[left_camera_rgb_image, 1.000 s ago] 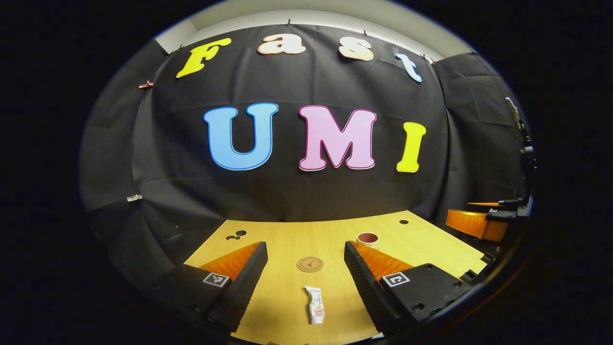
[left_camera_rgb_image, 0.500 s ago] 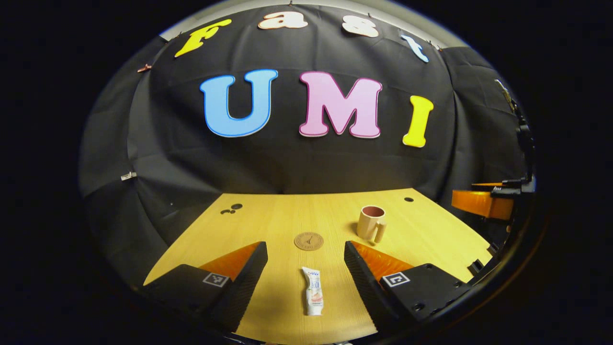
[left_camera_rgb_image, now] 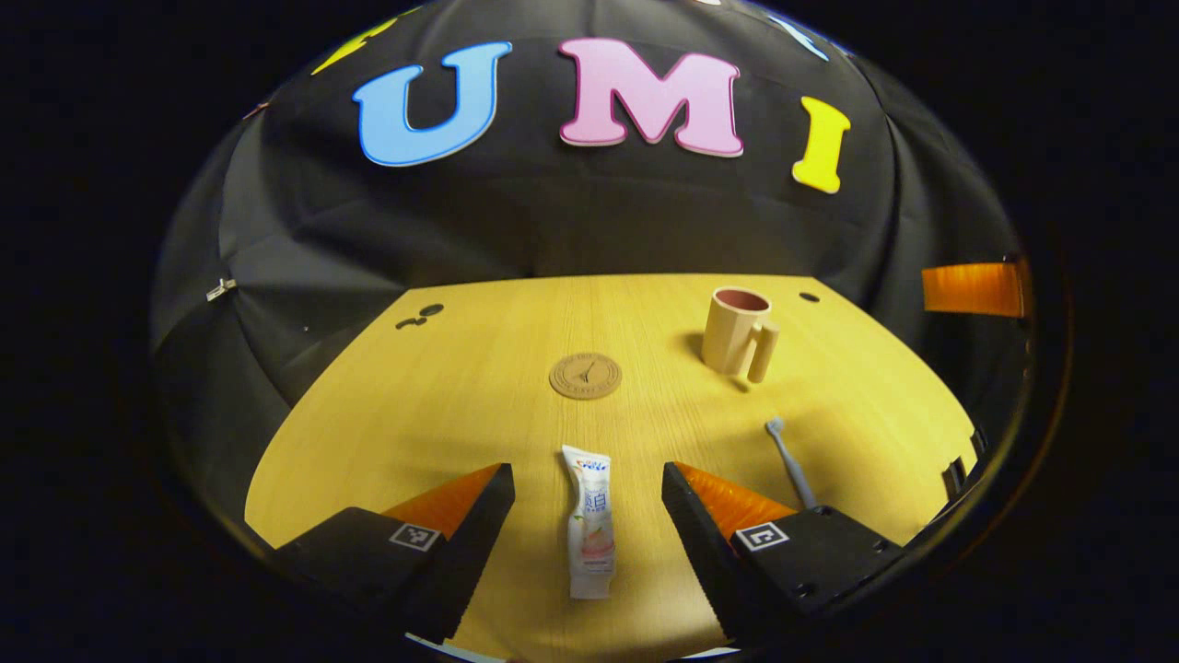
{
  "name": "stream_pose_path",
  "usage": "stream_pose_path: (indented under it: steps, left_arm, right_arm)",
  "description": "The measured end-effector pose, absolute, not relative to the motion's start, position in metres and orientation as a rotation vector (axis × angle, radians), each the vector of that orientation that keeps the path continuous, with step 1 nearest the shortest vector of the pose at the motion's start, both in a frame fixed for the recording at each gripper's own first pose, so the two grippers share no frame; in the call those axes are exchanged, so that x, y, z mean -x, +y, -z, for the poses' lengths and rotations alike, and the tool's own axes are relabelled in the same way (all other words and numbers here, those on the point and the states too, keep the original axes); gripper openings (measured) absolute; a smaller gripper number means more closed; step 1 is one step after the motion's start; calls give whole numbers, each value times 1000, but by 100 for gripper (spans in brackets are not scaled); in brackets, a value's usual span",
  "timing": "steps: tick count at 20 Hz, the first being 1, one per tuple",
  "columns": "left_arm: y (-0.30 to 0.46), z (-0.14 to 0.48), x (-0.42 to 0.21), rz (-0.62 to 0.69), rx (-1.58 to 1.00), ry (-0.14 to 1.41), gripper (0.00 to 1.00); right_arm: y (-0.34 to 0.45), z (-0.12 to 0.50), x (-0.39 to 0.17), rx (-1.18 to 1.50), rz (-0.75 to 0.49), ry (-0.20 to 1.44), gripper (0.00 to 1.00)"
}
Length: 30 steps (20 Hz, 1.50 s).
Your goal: Put the toothbrush and toothpaste on the desktop into the cup, then pick up the cup and place it on the coaster on the desktop.
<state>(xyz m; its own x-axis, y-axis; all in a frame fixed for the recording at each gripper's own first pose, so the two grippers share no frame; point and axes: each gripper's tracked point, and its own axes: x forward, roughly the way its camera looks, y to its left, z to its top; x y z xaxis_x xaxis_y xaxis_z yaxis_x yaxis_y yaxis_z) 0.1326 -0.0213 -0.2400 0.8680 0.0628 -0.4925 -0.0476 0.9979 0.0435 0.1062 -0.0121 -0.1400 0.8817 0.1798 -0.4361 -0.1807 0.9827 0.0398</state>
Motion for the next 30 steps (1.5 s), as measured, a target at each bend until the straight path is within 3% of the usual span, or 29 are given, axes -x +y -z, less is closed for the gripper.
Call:
stream_pose_path:
  steps: [9, 12, 18, 22, 23, 25, 27, 30]
  left_arm:
    - [-25, 305, -157, -66, -26, 701, 98]
    - [-27, 318, -158, -75, -49, 761, 87]
    - [-24, 323, -161, -113, 56, 811, 82]
    - [-27, 324, -161, -109, 50, 843, 52]
    - [-28, 325, -162, -105, 47, 843, 53]
    - [-27, 324, -162, -79, 9, 846, 39]
    - [-29, 323, -163, -54, -29, 848, 35]
    - [-29, 321, -163, -31, -24, 865, 19]
  right_arm:
    - [-33, 174, -130, -43, -188, 543, 99]
    - [-33, 182, -132, -62, -215, 560, 99]
    - [-35, 193, -145, -113, -271, 567, 99]
    - [-42, 207, -143, -142, -246, 622, 98]
    - [-42, 208, -143, -146, -234, 629, 98]
    - [-45, 211, -139, -141, -204, 641, 98]
    - [-45, 213, -135, -143, -167, 648, 99]
    - [-42, 219, -128, -134, -133, 675, 98]
